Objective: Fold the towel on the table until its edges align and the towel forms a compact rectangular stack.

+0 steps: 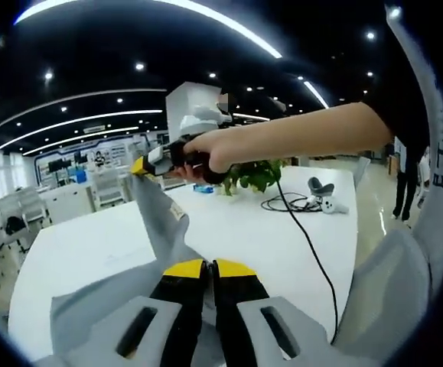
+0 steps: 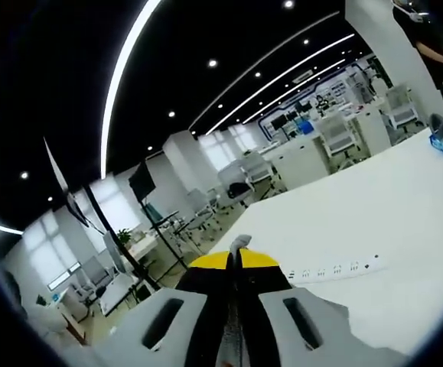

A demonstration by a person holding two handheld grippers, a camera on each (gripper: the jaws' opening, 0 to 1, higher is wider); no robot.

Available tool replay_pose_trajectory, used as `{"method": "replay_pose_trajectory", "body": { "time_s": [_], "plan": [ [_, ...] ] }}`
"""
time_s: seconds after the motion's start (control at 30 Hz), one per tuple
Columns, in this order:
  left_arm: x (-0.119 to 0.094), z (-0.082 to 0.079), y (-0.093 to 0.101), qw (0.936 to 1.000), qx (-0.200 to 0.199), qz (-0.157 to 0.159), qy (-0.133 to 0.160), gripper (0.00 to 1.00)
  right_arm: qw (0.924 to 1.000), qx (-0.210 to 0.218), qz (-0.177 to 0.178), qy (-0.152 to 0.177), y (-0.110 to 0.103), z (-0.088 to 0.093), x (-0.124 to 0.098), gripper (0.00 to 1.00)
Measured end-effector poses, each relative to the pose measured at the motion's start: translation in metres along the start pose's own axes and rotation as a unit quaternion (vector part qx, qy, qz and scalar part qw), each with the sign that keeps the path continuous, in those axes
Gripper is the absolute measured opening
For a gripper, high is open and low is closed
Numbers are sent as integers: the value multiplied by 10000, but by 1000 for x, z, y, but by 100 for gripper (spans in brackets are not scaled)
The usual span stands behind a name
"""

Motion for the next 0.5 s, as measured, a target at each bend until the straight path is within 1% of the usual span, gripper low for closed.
{"method": "replay_pose_trajectory", "body": {
  "time_s": [0.23, 0.5],
  "plan": [
    [-19, 4, -19, 9997, -50, -217, 17, 4, 9999, -31, -99, -59, -19, 9, 14, 0],
    [-41, 11, -43, 9986, -103, -519, 27, 4, 9998, -57, -158, -100, -33, 13, 28, 0]
  ]
}}
Point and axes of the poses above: the point that each gripper's makers call its tool centre point, and the gripper's own axes: x roughly forward along the fingers, y roughly to its right, z roughly out of its underside, the point moved 7 cm from there along -x, roughly backward along the fingers, and after that the axes turned 10 degrees about x, right-handed, at the moved point
